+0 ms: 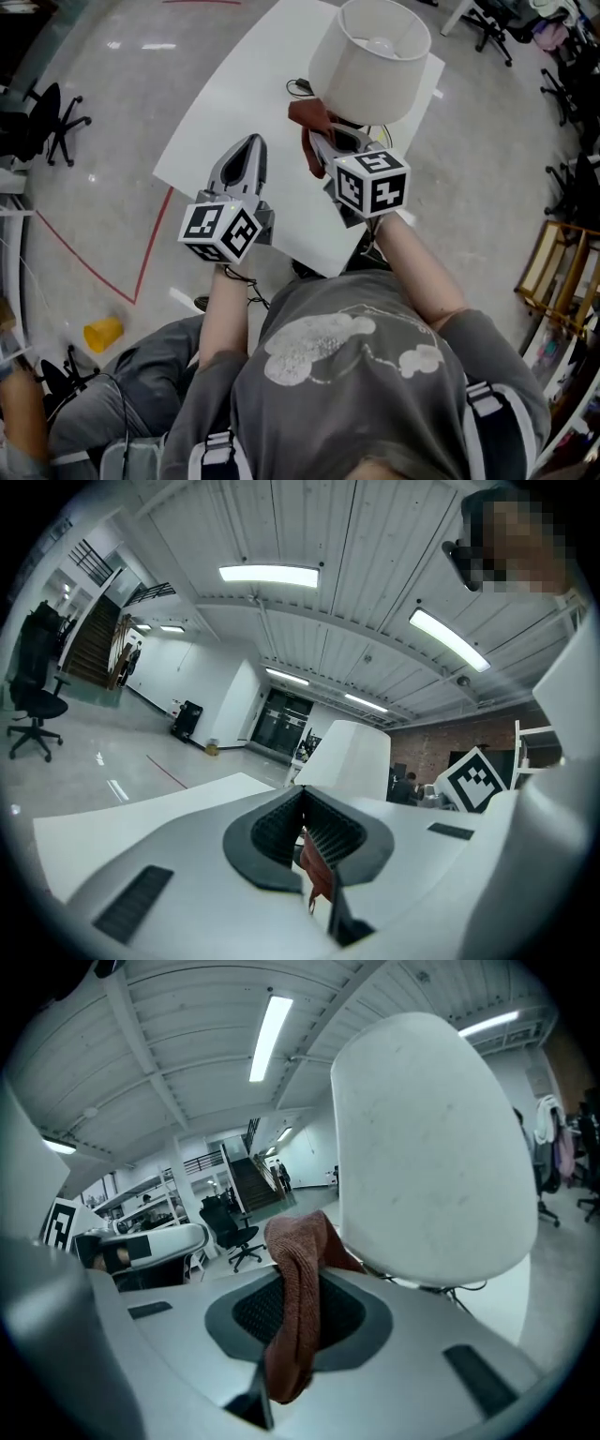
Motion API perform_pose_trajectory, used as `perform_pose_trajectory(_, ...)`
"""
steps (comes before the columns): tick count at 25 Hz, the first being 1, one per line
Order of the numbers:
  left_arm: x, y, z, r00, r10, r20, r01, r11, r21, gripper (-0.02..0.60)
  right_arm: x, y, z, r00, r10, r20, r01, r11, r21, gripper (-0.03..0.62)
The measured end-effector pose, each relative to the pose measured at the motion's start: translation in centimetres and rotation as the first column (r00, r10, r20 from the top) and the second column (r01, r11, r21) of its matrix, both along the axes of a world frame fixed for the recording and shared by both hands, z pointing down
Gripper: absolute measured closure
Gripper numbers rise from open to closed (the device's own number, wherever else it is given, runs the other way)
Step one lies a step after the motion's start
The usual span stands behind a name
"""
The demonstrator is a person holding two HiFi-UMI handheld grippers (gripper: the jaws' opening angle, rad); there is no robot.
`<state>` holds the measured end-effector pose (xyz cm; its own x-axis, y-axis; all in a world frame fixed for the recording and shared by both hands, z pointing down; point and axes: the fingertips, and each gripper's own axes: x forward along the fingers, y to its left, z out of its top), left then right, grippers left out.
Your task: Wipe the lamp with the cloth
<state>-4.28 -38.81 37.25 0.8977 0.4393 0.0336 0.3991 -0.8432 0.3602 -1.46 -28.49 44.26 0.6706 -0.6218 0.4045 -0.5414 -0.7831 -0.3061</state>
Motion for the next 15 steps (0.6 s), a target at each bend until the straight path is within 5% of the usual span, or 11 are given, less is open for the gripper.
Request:
perform_pose_trajectory(8,-1.1,0.4,0.2,0.973,-0.231,0.02,0.231,0.973,0.02,0.574,-1.2,-0.5,-0.6,0.962,-0.272,-0.009,0.272,0.961,0.049,0.536)
perform_pose_trajectory(12,-1.4,2.8,-0.1,0.942,-0.334,0.026,0.333,0.942,0.031,0.574,-1.8,0.9,-0.9,0.904,-0.428,-0.016,0.428,0.902,0.064,0.536)
perform_pose_trajectory(15,-2.4,3.6,0.0,0.903,-0.429,0.029,0.428,0.903,0.027,0.574,-3.2,1.4,-1.6,0.833,-0.551,-0.04,0.553,0.831,0.067,0.536)
